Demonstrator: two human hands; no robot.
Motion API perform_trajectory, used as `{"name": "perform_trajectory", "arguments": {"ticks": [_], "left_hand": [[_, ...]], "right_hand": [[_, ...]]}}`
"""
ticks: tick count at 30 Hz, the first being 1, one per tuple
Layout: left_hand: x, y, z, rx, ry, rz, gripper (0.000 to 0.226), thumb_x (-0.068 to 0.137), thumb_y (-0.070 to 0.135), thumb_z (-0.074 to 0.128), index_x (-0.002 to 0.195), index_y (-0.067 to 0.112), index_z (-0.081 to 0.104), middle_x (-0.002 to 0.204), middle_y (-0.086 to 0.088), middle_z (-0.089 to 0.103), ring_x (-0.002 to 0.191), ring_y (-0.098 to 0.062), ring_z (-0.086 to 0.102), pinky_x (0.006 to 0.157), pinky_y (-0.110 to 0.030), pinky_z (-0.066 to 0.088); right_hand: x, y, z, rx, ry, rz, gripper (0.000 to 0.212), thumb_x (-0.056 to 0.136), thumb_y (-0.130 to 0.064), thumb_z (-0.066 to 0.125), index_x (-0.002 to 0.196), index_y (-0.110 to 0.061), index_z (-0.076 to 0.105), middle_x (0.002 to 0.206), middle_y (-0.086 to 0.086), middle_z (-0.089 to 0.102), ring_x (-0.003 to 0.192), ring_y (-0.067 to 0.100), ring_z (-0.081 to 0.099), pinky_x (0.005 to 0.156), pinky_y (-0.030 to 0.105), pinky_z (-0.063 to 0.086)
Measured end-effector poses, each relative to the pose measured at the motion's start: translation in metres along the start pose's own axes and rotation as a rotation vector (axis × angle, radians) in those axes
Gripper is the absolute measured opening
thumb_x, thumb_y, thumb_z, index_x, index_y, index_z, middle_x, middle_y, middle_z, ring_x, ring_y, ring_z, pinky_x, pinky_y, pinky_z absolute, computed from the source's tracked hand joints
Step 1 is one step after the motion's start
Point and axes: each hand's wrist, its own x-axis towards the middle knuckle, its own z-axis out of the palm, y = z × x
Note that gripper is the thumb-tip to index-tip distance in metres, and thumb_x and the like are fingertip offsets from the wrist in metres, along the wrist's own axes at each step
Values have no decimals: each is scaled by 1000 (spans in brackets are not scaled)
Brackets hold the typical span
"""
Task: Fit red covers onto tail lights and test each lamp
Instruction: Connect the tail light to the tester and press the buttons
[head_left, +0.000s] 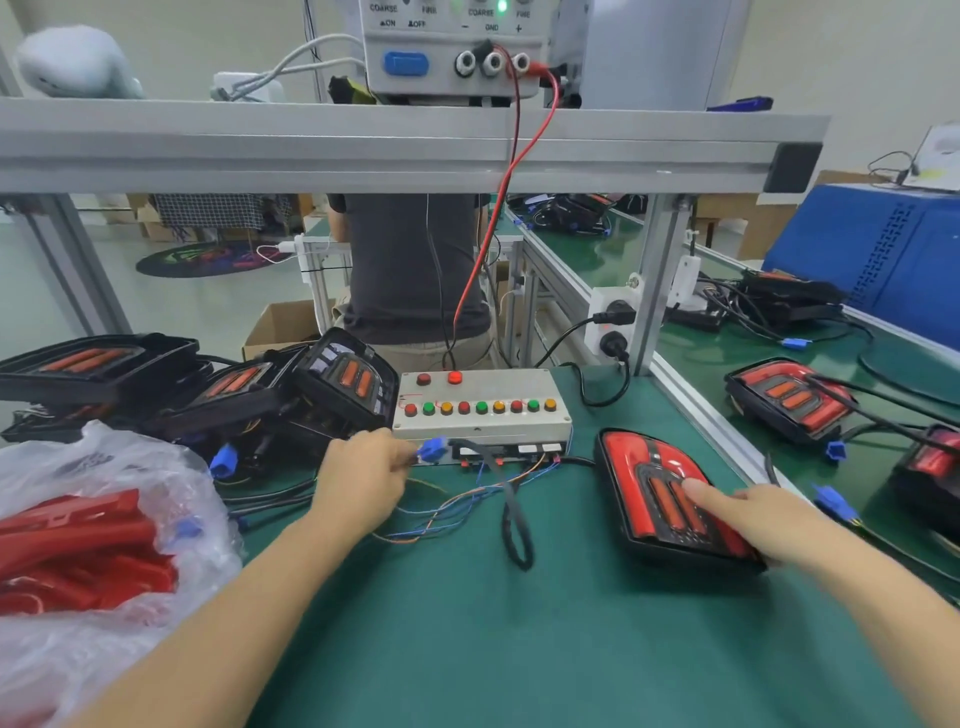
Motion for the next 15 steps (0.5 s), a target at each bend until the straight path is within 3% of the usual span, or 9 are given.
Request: {"name": "perform_trajectory", "arguments": {"ticks": [2, 4, 6, 8, 11, 13, 15], "left_hand": [[-2, -6, 3, 143, -36, 25, 22, 94, 25, 51, 106, 34, 67, 106, 4, 59, 105, -22, 54, 80, -32, 36], [-4, -10, 6, 71, -109, 80, 18, 92, 22, 55, 102, 28, 68, 100, 3, 58, 100, -22, 55, 82, -33, 40], [-4, -7, 6, -98, -118, 89, 12, 89, 17, 59, 97, 15, 68, 90, 1, 57, 91, -24, 56, 80, -34, 43], [-3, -1, 4, -136, -75, 74, 12, 90, 17, 58, 96, 10, 66, 88, -1, 58, 89, -25, 55, 78, -35, 43], [-4, 13, 3, 13, 23, 223, 23, 95, 18, 49, 112, 19, 64, 104, 1, 61, 102, -23, 56, 84, -32, 37], [-8, 25, 3, 45, 114, 370, 45, 90, 8, 51, 133, 22, 52, 117, 2, 60, 111, -22, 54, 92, -32, 35], [-11, 36, 1, 60, 183, 503, 67, 74, -2, 63, 137, 15, 49, 122, -2, 60, 110, -24, 57, 94, -35, 40]], "right_hand": [[0, 6, 6, 193, -11, 12, 71, 80, -67, 60, 89, 3, 67, 83, 19, 67, 67, 24, 57, 59, 26, 42], [1, 5, 7, 386, -71, 38, 64, 75, -56, 73, 99, 4, 69, 82, 14, 71, 70, 26, 62, 64, 28, 49], [1, 3, 7, 633, -187, 90, 52, 70, -38, 80, 104, 1, 70, 92, 16, 75, 89, 33, 69, 87, 39, 54], [2, 4, 10, 858, -230, 94, 47, 64, -28, 79, 103, -4, 69, 91, 18, 75, 87, 33, 70, 95, 45, 50], [9, 8, 10, 1224, -129, 33, 29, 76, -20, 71, 103, -12, 66, 79, 9, 76, 62, 20, 72, 76, 38, 57], [12, 8, 5, 1385, 35, 2, 26, 87, -18, 65, 113, -15, 62, 79, 2, 76, 67, 15, 73, 72, 39, 57], [14, 9, 1, 1485, 161, -17, 30, 91, -19, 64, 120, -17, 58, 86, -2, 75, 79, 12, 70, 75, 40, 57]]}}
